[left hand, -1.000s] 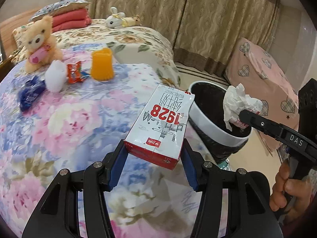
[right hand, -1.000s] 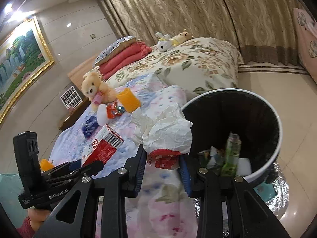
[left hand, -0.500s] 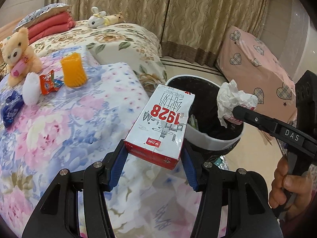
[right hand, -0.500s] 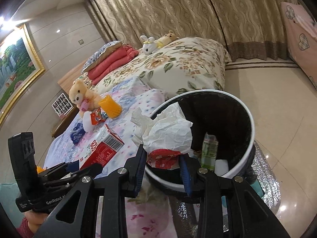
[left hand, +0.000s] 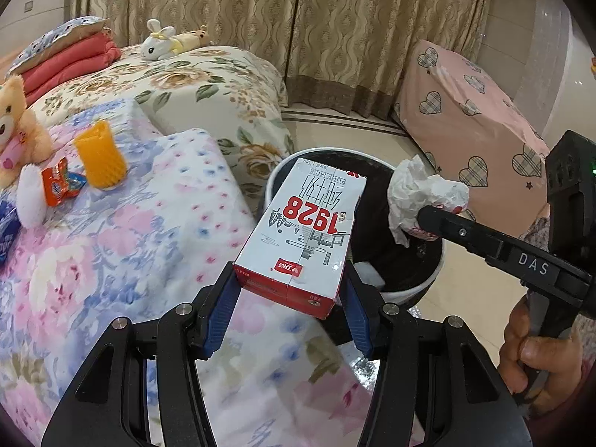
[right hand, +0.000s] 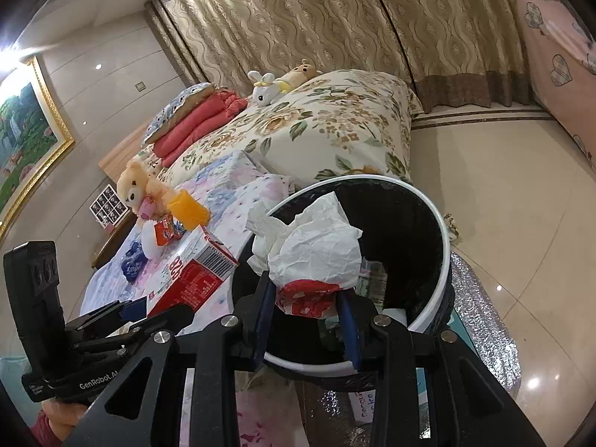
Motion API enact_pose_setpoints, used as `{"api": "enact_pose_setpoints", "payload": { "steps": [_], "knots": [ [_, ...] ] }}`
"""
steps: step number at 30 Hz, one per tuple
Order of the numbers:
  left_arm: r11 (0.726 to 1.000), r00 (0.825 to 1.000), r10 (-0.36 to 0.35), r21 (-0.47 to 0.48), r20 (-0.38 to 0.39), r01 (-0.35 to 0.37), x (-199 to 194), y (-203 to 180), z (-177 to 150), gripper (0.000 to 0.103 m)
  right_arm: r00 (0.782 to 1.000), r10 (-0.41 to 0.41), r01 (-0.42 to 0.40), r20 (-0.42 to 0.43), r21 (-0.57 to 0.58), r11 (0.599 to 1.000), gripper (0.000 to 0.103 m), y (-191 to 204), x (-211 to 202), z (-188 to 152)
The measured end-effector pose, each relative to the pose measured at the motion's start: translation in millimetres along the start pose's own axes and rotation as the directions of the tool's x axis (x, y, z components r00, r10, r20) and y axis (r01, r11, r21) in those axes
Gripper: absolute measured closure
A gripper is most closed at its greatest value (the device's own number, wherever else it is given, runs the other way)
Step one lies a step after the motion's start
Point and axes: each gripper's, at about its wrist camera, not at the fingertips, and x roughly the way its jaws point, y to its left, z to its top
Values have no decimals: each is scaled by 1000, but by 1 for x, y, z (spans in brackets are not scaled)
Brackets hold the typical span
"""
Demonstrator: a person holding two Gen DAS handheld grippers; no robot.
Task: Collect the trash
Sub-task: 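Carry the box and tissue over the bin and open both tools to release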
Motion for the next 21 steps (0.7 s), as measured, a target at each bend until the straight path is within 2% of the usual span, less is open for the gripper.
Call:
{"api": "enact_pose_setpoints", "payload": {
  "steps": [21],
  "knots": [
    [999, 1000, -19, 37, -18, 19, 17, -20, 13, 50, 1000, -21, 21, -6, 9, 1000, 69, -16, 2, 12]
  ]
}}
